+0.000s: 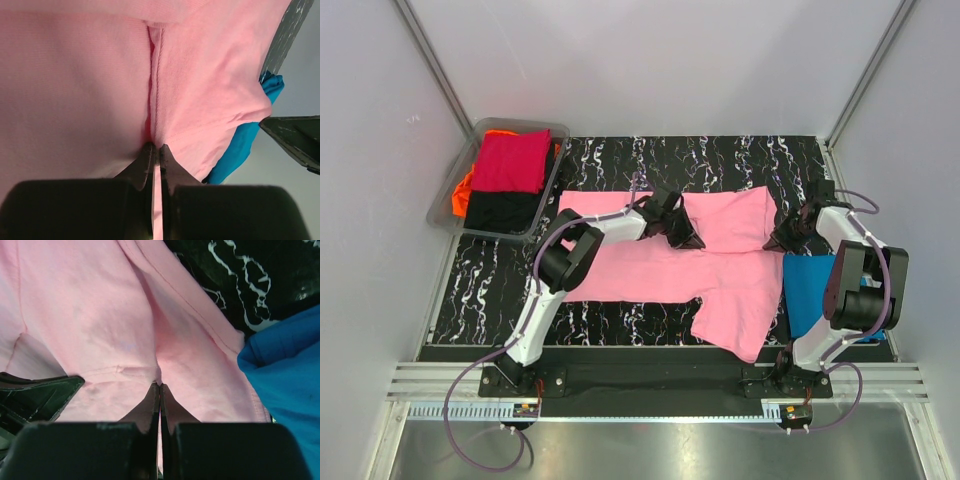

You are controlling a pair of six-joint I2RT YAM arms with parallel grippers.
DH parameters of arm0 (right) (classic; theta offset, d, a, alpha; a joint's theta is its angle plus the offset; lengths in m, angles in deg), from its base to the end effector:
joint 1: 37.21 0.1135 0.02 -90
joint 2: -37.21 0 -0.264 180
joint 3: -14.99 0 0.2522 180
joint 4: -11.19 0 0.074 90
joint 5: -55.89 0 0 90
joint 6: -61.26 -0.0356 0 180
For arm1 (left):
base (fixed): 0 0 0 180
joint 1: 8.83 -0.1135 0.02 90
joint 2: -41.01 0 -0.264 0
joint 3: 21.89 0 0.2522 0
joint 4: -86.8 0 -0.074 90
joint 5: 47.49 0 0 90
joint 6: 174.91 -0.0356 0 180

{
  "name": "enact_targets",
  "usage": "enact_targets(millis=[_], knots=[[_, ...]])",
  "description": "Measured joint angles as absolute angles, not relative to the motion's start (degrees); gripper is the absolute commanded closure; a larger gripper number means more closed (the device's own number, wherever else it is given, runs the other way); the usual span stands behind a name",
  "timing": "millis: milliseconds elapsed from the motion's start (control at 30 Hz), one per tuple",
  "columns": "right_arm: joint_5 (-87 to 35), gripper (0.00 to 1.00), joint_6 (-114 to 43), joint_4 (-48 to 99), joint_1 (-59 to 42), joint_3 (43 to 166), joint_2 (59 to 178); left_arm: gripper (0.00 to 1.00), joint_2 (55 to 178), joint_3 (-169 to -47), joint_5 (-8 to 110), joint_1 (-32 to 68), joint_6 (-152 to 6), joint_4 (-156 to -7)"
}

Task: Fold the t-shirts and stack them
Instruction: Fold the tshirt

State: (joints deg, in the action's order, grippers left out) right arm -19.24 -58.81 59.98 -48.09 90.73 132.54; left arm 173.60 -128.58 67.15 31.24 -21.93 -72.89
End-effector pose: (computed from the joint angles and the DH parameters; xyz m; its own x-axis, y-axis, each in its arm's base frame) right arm 0.3180 -0.0518 0.1910 -0.7452 0.6364 -0.1993 0.5350 0.7489 0.3911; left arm 0.3724 -0.3327 0.1209 -0.9689 -0.2431 -0.0463 -0.1260 0.6456 -0.7532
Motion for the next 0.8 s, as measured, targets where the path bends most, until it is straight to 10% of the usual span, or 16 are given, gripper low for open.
enact_targets(millis=[800], knots=[[-20.09,1.00,-69.21,60.50,-48.09,82.71,128.74,0.94,172.44,-128.58,69.25,30.10,-25.21,-69.31]])
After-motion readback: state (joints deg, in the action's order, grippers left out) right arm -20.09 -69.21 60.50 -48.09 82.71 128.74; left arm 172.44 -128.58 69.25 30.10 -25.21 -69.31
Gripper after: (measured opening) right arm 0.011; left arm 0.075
